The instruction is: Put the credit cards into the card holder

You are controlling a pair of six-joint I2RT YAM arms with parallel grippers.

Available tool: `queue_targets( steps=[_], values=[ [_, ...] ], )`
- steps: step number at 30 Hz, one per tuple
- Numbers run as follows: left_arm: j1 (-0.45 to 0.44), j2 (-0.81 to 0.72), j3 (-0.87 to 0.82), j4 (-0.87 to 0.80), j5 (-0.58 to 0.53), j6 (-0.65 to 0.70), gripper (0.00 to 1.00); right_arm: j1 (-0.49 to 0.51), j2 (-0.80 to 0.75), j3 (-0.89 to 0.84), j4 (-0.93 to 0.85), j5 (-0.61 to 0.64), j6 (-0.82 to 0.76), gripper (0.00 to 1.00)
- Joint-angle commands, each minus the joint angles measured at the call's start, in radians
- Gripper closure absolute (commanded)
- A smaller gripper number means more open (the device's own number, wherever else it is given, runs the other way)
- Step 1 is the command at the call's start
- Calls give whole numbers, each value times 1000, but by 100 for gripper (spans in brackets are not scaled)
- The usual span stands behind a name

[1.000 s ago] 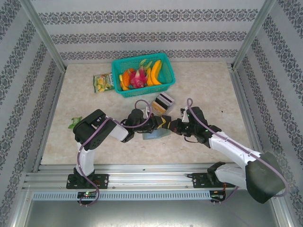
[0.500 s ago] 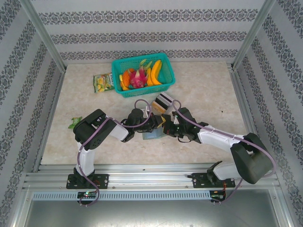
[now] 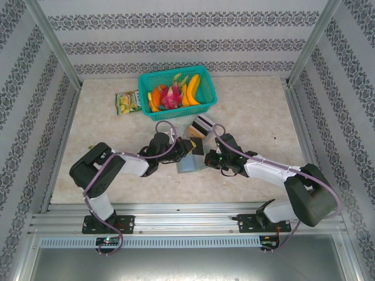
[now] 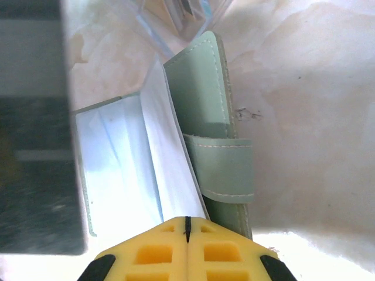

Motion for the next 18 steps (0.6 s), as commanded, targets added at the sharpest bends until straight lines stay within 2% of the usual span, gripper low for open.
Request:
queue_targets(
  steps=[1,6,18],
  values=[
    [6,-61,-18,-161,-47,61,92,-14,11,14,-26,34,-10,99],
    [-9,-86,-48,-209,-80,66,92,-38,32,35,-30,9,-17,97],
    [-41,8,-32,-163,-67,46,92,-68,114,125,-63,-92,-67,93]
  ],
)
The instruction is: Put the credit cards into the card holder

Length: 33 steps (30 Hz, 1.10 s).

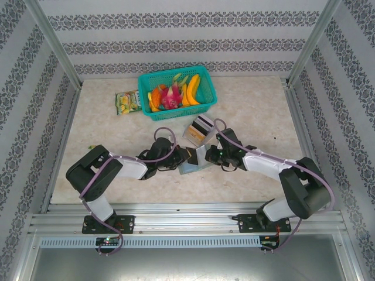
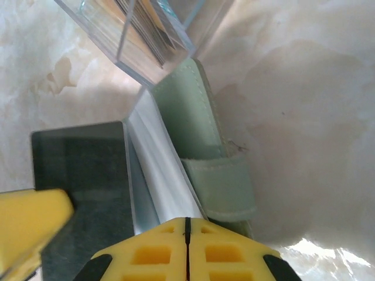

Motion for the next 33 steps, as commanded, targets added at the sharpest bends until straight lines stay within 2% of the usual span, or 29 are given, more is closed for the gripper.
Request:
queue_targets(
  steps=[1,11,19,28,33],
  values=[
    [-11,26,10,3,-8,8,92,-9,39,60,-35,-56,-52,92],
    [-25,45,13,-34,-30,20,93,-9,110,188,-105,-112,-139,87],
    [-24,69,21,-21,-17,12,93,-17,225,258,-191,-34,-206,88],
    [-25,53,20,-73,-20,32,93,-43,253,177,-182,11,-200,92],
    [-25,51,23,-62,-19,27,93,-34,202,36,-76,3,-96,94]
  ],
)
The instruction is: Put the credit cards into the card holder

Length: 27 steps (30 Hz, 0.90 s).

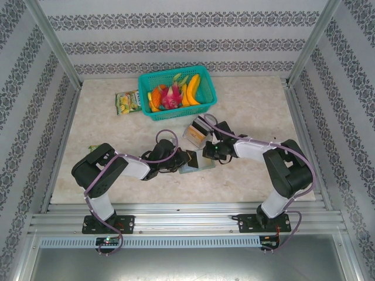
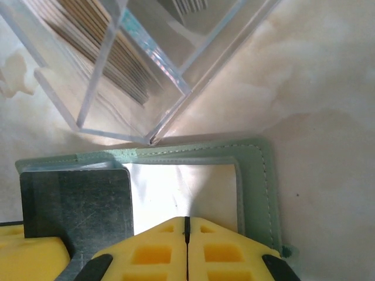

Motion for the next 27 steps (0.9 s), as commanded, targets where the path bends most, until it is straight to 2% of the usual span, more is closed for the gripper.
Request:
queue_targets(
  steps=[1,5,9,18,27],
  values=[
    [-13,-8,18,-63,-4,25,93,8,-19,-133,18,26,88,94],
    [-13,-44,18,-119,-13,49,93,15,-56,-199,87,19,152,94],
    [-13,-64,17,-126,-20,61,93,13,-79,-200,45,48,137,95],
    [-22,61,34,71,38,34,93,-30,-96,-161,-2,7,88,93],
    [-41,85,43,23,53,42,93,-48,-97,-162,-5,8,89,90]
  ],
)
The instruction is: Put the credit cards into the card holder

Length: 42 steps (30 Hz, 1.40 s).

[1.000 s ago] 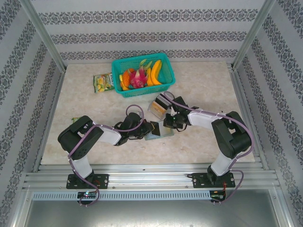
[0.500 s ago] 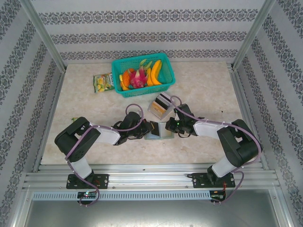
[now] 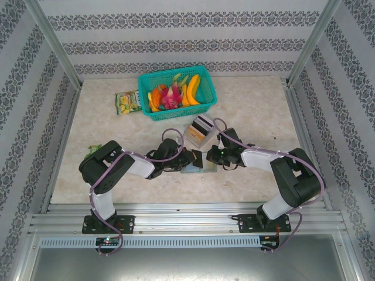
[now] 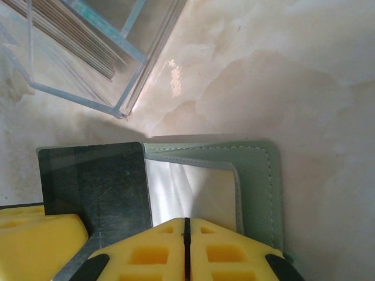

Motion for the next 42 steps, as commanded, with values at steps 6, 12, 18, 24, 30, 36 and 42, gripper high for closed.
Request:
queue_targets(
  steps=[6,12,18,24,30,36,42],
  values=[
    [-18,21,-18,-59,45,27,94,-37,-33,9,-159,38,-50,87],
    [-19,10,-18,-84,68,46,94,-45,-52,10,-201,76,-74,85],
    [-21,5,0,-67,80,28,93,-33,-27,3,-182,60,-50,91],
    [-47,2,42,-150,24,21,93,-29,-24,-19,-170,77,-31,92],
    [-74,47,66,-186,18,-41,93,-27,-16,-22,-160,70,-26,92],
    [-82,-28,61,-348,-85,-25,93,-26,-24,-27,-159,77,-25,91],
    [-90,-65,64,-392,-116,-14,93,-26,-32,-31,-153,71,-23,91]
  ],
)
